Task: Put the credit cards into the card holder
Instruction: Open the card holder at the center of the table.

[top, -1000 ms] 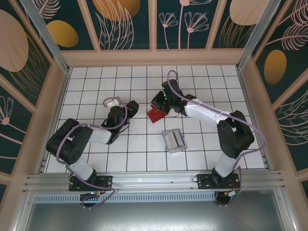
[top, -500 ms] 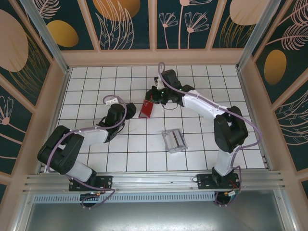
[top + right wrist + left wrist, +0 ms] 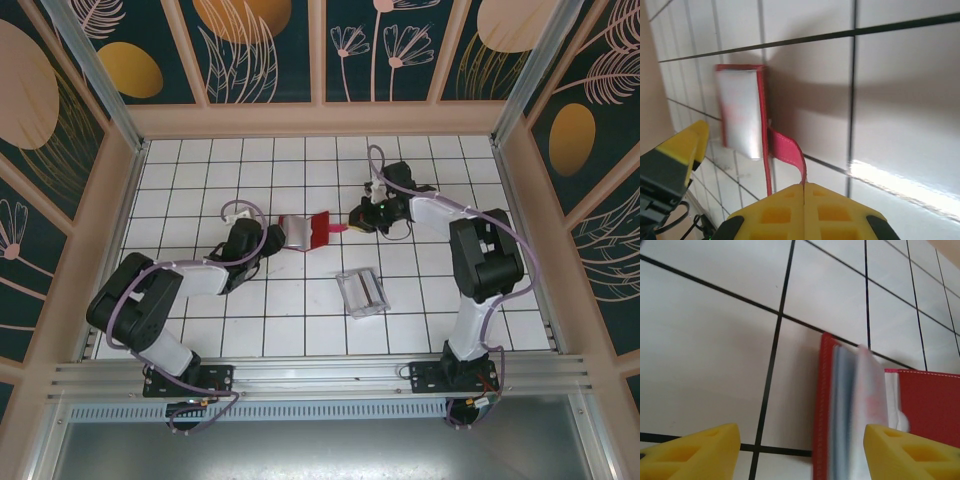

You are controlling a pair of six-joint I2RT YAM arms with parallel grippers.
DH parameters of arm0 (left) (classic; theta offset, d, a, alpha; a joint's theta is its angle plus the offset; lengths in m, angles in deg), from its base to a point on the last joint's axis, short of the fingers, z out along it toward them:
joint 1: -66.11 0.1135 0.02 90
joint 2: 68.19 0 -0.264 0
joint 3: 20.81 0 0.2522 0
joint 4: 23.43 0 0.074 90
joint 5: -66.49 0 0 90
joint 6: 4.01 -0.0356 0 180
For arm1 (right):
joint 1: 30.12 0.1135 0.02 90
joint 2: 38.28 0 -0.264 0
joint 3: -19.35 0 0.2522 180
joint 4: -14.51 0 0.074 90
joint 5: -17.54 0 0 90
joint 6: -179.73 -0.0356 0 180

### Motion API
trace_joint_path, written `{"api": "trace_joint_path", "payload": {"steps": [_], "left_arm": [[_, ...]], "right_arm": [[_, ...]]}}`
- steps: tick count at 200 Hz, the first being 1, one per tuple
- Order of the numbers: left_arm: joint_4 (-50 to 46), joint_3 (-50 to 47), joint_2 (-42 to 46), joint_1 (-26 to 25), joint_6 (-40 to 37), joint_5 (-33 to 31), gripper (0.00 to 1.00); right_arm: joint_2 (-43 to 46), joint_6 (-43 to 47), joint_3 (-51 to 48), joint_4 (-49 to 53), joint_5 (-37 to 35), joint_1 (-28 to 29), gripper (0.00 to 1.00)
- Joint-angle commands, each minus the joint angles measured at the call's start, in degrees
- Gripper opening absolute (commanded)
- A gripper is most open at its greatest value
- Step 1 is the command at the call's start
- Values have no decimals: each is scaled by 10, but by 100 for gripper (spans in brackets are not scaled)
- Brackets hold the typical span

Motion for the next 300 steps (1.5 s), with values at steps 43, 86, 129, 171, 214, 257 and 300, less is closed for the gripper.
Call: {"api": "trace_joint_path", "payload": {"steps": [43,86,129,171,214,257,300], "left_arm": [[-66,87,-22,3,-121,26,66],[-117,124,-28,3,-187,27,54],[-178,148,-48,14,-166,39,42],[-108,96,-43,65,-80,168,34],[-72,86,-52,76,-75,234,32],[-29,96,-96,82,-42,305,32],[-26,110,-111,82,-43,325,12]], "right_arm": [[-31,31,13,29,-60,-3,0],[-45,42,28,39,-91,-3,0],[-58,42,27,26,-89,-2,0],[-66,48,22,21,-86,-3,0],[-67,52,23,21,-85,-3,0],[-67,49,25,19,-81,-3,0],[-64,44,25,17,-75,-3,0]]}}
